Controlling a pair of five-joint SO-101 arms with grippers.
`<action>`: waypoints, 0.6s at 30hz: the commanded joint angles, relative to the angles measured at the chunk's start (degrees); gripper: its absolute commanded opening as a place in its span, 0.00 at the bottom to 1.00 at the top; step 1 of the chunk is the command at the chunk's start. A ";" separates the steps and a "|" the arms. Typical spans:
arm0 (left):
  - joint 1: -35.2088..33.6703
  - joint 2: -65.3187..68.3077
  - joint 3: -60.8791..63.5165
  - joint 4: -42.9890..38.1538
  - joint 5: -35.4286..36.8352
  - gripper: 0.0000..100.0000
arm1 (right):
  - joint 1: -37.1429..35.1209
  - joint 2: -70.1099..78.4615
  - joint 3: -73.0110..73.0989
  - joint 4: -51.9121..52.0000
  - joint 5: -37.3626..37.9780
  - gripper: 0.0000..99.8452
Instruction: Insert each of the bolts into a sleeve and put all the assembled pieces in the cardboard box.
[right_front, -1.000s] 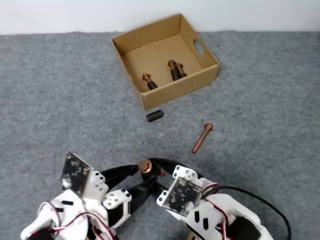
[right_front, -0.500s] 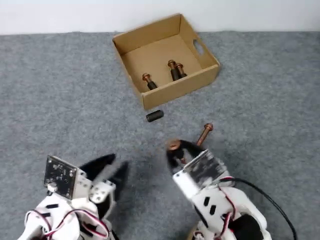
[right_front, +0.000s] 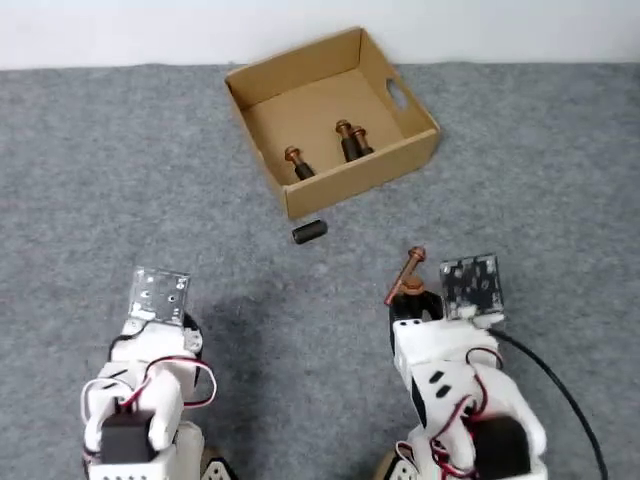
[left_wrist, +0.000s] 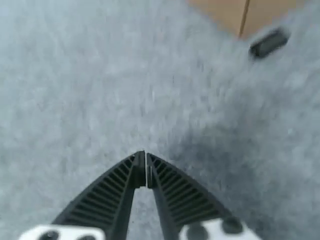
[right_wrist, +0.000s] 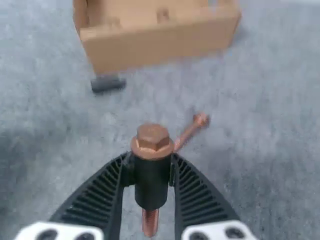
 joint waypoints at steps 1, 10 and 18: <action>-0.44 -0.44 4.09 -4.04 -0.62 0.00 | 0.48 10.86 -11.34 -0.40 -2.99 0.01; -0.35 -0.44 8.57 -5.27 -0.53 0.01 | 0.40 41.63 -33.93 -12.35 -3.34 0.01; 0.00 -0.44 8.66 -5.36 0.44 0.01 | 0.31 67.03 -49.32 -29.41 -3.34 0.01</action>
